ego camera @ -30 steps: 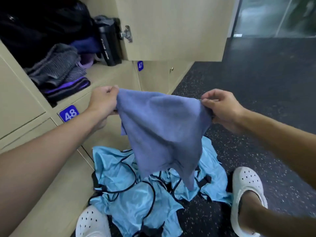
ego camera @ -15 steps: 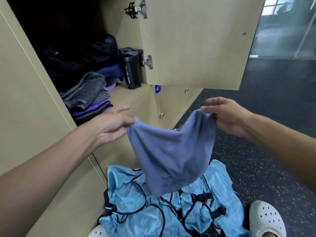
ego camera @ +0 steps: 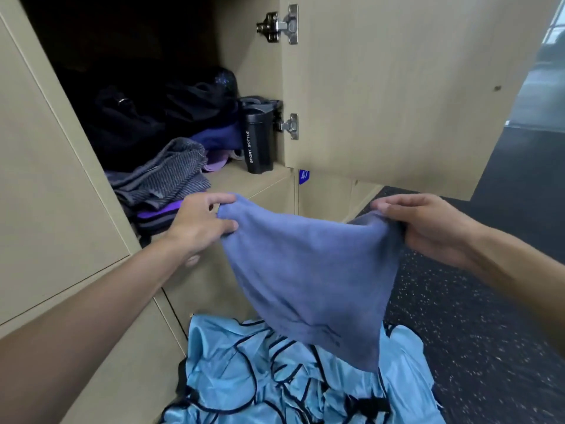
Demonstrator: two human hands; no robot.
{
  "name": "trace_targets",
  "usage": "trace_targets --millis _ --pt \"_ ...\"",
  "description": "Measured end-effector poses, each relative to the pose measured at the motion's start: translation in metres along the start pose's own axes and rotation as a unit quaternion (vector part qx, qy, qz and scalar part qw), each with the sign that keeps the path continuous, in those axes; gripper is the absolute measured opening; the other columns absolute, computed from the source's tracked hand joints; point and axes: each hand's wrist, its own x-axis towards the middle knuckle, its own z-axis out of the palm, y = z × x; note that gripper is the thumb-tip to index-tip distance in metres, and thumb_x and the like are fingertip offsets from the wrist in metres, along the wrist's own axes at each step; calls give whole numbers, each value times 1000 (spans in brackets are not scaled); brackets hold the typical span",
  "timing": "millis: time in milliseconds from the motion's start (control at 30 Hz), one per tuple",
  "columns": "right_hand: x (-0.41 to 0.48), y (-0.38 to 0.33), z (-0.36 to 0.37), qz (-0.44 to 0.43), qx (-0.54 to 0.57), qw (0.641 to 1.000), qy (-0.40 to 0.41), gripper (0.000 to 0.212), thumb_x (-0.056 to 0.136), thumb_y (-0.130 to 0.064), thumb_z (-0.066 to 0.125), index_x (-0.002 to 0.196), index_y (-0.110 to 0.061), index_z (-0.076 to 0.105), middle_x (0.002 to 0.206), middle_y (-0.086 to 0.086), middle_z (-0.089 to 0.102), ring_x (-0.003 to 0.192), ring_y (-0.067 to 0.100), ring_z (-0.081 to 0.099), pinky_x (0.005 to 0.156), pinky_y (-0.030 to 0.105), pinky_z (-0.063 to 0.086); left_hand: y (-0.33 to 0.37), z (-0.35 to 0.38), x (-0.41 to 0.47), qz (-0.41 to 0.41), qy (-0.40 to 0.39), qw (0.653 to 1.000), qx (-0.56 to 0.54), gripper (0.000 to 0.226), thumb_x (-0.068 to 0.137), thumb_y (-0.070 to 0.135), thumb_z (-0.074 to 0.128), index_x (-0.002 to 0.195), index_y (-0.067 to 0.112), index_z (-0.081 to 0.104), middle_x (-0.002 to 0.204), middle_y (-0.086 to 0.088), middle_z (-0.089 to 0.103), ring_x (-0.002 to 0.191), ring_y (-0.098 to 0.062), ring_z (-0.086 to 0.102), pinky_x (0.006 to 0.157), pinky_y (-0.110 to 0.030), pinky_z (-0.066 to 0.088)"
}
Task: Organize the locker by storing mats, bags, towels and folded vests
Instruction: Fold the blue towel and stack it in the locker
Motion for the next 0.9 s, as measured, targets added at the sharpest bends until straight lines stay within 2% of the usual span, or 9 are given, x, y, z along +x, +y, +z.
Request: trace_targets --millis 100,167,233,400,567,633,733,800,900 --pt "11 -2 1 2 -23 997 -78 26 86 14 58 101 -4 68 78 9 69 69 13 66 63 17 55 5 2 5 15 46 999 21 36 60 9 79 84 35 69 100 -8 72 93 -19 68 89 -36 58" --pt "20 0 2 -34 -66 994 -76 31 85 18 57 98 -8 69 79 11 68 70 17 61 63 20 52 10 4 4 23 69 997 16 31 74 -7 75 72 23 66 75 -4 66 63 -5 60 65 -19 52" --pt "29 3 -1 -82 -116 988 -52 28 87 15 58 92 -11 68 85 12 70 74 19 58 65 27 48 7 3 4 16 101 994 27 32 79 -8 73 64 15 56 59 -3 52 50 -10 44 51 -21 40" --pt "50 11 -10 -121 -124 985 -15 23 93 3 58 82 -14 68 86 8 72 74 20 56 56 28 45 2 -4 -5 -6 134 991 -8 33 91 6 65 72 19 41 63 -10 41 60 -21 33 54 -32 27" --pt "65 3 -10 9 49 995 -87 9 93 -4 58 95 -7 66 84 6 69 71 14 67 63 24 58 11 2 -22 -69 137 986 -71 18 96 -1 54 91 9 68 77 -11 59 56 -18 49 39 -19 41" --pt "66 2 -12 34 69 989 -122 16 91 -1 57 104 -6 64 89 5 73 81 15 71 72 26 59 16 4 -28 -114 122 975 -144 23 95 -7 55 114 1 66 84 -8 65 58 -8 63 51 -15 53" --pt "64 6 -10 16 12 987 -159 32 88 12 55 111 -8 64 92 6 72 83 14 70 80 22 54 17 1 -31 -123 103 970 -183 49 88 -18 55 133 2 56 92 -3 66 72 -5 65 62 -11 54" --pt "63 9 -10 -31 -62 986 -149 35 86 15 56 107 -11 67 91 12 68 83 18 64 86 27 49 17 -2 -33 -109 105 974 -170 56 86 -22 55 137 2 53 101 -7 68 83 -10 66 68 -11 55" --pt "61 11 -12 -101 -164 974 -115 25 87 9 63 92 -15 70 80 5 69 71 12 57 71 21 46 14 -6 -36 -86 119 981 -130 48 86 -19 58 127 6 60 102 -10 71 82 -12 69 72 -16 57"
